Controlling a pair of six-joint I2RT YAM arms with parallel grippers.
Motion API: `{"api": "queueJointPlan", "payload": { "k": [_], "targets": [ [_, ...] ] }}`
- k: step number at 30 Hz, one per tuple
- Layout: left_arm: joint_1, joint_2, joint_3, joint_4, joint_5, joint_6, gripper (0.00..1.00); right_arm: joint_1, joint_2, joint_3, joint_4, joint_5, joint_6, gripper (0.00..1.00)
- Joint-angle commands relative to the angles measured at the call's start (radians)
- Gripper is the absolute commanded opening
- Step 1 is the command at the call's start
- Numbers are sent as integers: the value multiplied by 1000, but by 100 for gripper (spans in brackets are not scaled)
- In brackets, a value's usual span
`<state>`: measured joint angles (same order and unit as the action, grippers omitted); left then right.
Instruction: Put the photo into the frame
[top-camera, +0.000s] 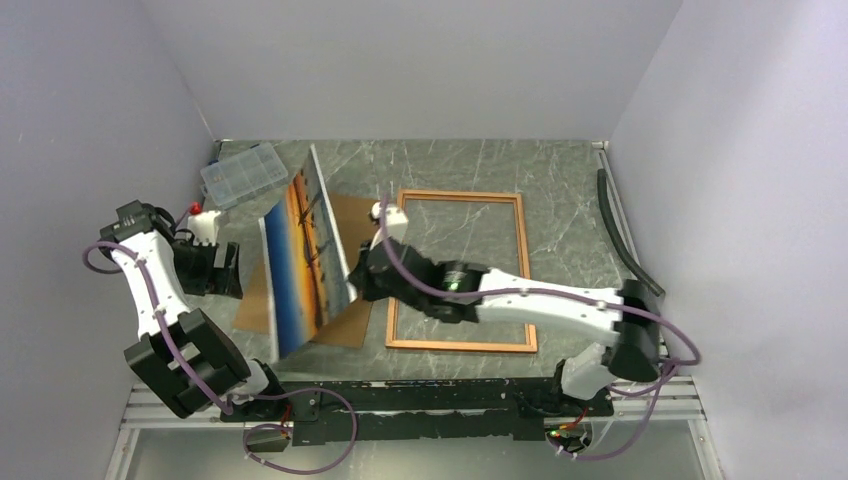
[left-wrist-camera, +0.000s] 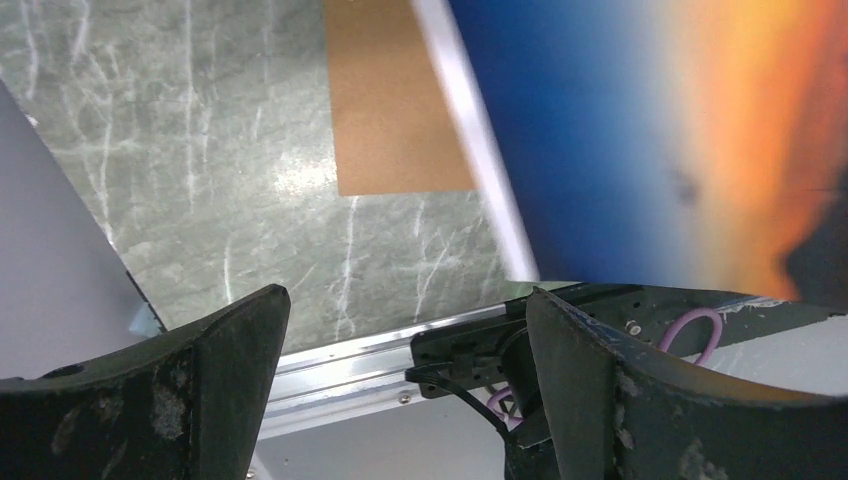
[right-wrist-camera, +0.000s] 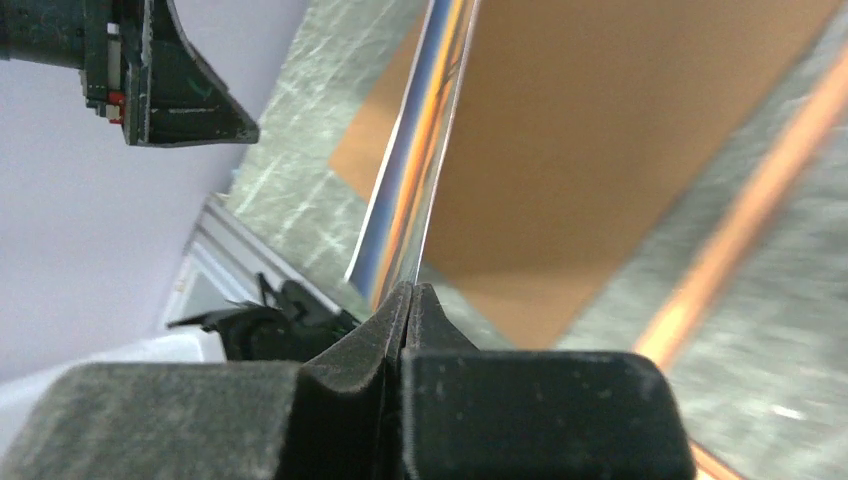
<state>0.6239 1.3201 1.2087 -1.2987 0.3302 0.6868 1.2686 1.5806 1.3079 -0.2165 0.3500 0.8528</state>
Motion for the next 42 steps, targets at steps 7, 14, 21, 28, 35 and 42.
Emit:
{"api": "queueJointPlan", "payload": {
  "k": [7, 14, 21, 28, 35, 42],
  "targets": [
    [-8, 5, -52, 8, 69, -14, 94, -50, -236, 346, -859, 369, -373, 0],
    [-85, 43, -46, 34, 51, -67, 91, -60, -384, 291, -851, 395, -339, 0],
    [-241, 24, -122, 93, -25, -129, 88, -182, -531, -110, -731, 82, -116, 33],
    [-320, 77, -177, 176, -92, -160, 86, -182, -823, -697, -411, -225, 274, 59],
    [-329, 99, -187, 205, -111, -165, 85, -184, -914, -950, -220, -271, 406, 72],
    [-332, 108, -202, 221, -121, -167, 85, -190, -838, -1099, 16, -289, 480, 72]
  ]
}}
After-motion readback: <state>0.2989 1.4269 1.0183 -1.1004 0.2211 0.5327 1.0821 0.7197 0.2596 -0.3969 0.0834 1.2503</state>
